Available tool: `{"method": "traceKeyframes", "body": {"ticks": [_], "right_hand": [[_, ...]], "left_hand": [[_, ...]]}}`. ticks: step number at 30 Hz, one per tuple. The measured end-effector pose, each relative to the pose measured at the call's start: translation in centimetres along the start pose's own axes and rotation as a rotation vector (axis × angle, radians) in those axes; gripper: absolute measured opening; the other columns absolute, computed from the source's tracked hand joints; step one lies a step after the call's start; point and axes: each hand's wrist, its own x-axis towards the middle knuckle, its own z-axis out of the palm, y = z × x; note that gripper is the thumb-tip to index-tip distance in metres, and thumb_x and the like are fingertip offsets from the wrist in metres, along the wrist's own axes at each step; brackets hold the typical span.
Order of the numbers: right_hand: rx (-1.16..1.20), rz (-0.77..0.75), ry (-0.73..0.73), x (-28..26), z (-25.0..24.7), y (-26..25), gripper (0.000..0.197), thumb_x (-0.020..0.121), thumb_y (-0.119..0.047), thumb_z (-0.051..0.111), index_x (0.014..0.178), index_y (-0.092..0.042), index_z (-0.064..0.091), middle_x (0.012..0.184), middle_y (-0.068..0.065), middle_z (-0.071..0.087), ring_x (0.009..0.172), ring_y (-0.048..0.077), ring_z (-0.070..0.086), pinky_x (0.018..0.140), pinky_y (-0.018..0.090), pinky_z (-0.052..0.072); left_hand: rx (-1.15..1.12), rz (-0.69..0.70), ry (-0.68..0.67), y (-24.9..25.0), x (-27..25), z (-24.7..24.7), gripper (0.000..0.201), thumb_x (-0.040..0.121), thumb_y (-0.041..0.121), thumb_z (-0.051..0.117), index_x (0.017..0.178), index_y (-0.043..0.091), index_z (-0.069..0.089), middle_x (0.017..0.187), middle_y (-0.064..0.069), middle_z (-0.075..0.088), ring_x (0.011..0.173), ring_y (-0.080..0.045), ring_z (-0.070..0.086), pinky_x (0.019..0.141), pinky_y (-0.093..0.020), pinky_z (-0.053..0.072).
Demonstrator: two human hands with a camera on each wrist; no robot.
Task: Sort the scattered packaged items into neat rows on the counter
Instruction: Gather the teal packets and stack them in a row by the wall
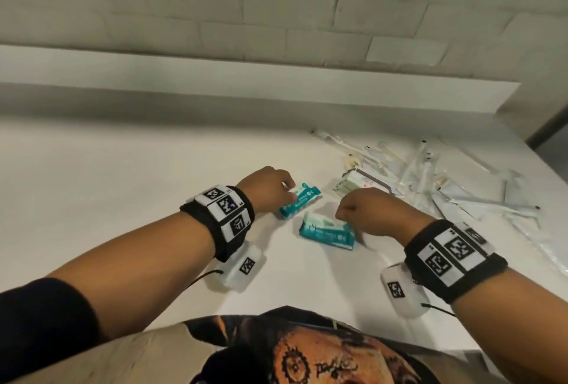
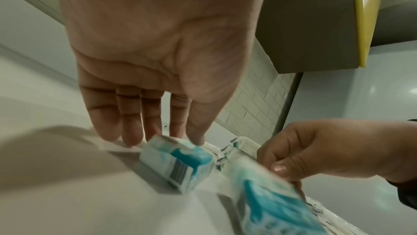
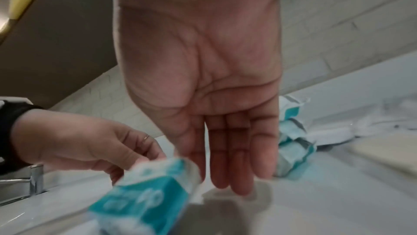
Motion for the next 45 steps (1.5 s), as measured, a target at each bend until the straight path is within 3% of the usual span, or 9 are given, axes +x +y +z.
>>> {"method": "traceKeyframes", "body": {"ticks": [6,10,15,23,29,36,40,43,45], "right_hand": [[-0.026,-0.094,0.028,-1.6,2.0,-1.1,0.059,0.074,-0.050,0.069,0.127,-0.033,0.047,0.118,-0.011,0.053,0.102,0.012,0.051,0.083,0.031,0.046],[-0.036,-0.001,0.065,-1.7,0.5,-0.6,0.038,0.071,-0.022,0.070,0.105,-0.028,0.053,0.106,-0.006,0.056,0.087,0.014,0.054,0.070,0.029,0.048],[0.034,-0.064,0.274,-0.5,-1.6,-2.3,0.034,0.078,-0.022,0.071,0.109,-0.028,0.059,0.101,-0.007,0.055,0.084,0.013,0.056,0.070,0.030,0.053],[0.059,-0.179,0.070,0.6,0.1,-3.9,0.061,0.084,-0.016,0.070,0.140,-0.024,0.046,0.136,-0.005,0.055,0.120,0.016,0.052,0.099,0.029,0.041],[0.004,-0.176,0.106,0.5,0.2,-3.4,0.027,0.087,-0.023,0.066,0.114,-0.028,0.063,0.115,-0.007,0.063,0.098,0.014,0.056,0.083,0.029,0.046],[0.008,-0.138,0.202,0.5,1.3,-3.7,0.012,0.093,-0.029,0.055,0.100,-0.025,0.064,0.109,-0.002,0.052,0.094,0.017,0.054,0.080,0.033,0.050],[-0.015,0.007,0.553,0.0,-1.0,-0.8,0.034,0.085,-0.039,0.066,0.116,-0.025,0.059,0.119,0.002,0.051,0.110,0.024,0.049,0.091,0.038,0.042],[-0.076,0.174,0.371,0.7,-1.8,1.4,0.070,0.070,-0.040,0.080,0.128,-0.023,0.046,0.124,0.007,0.049,0.115,0.028,0.044,0.094,0.041,0.038],[-0.121,0.183,0.356,1.4,-1.2,2.1,0.067,0.069,-0.030,0.079,0.126,-0.022,0.044,0.120,0.007,0.052,0.111,0.028,0.046,0.092,0.041,0.038]], "left_hand": [[0.057,-0.006,-0.018,0.3,-0.2,-0.4,0.026,0.086,0.031,0.065,0.111,0.024,0.065,0.119,0.002,0.064,0.103,-0.015,0.059,0.083,-0.028,0.048],[0.085,-0.038,-0.022,-0.4,-1.3,-1.2,0.028,0.084,0.033,0.068,0.111,0.026,0.068,0.114,0.005,0.065,0.100,-0.013,0.059,0.080,-0.026,0.049],[0.019,-0.013,-0.103,-0.7,-3.5,-0.5,0.017,0.079,0.030,0.075,0.095,0.029,0.069,0.098,0.012,0.067,0.092,-0.011,0.061,0.077,-0.025,0.048],[-0.053,-0.057,0.010,-0.6,-5.1,1.0,0.039,0.071,0.029,0.082,0.081,0.024,0.044,0.095,0.007,0.059,0.078,-0.012,0.058,0.060,-0.024,0.042],[-0.099,-0.038,0.040,0.4,-4.7,1.2,0.043,0.066,0.025,0.086,0.085,0.022,0.047,0.094,0.006,0.053,0.080,-0.013,0.059,0.059,-0.022,0.042],[0.006,0.016,0.053,0.4,-5.1,1.3,0.044,0.064,0.035,0.086,0.093,0.027,0.054,0.109,0.003,0.043,0.099,-0.015,0.051,0.084,-0.024,0.046],[0.056,0.052,0.002,0.5,-5.1,1.1,0.048,0.069,0.037,0.082,0.111,0.029,0.060,0.111,0.008,0.045,0.107,-0.012,0.047,0.096,-0.029,0.045],[0.042,0.044,-0.002,1.0,-4.9,1.1,0.050,0.072,0.034,0.081,0.116,0.026,0.059,0.115,0.007,0.046,0.104,-0.012,0.053,0.096,-0.030,0.047],[0.028,0.047,0.007,1.2,-4.6,1.1,0.048,0.074,0.032,0.080,0.117,0.024,0.060,0.115,0.006,0.046,0.102,-0.013,0.056,0.094,-0.028,0.048]]}}
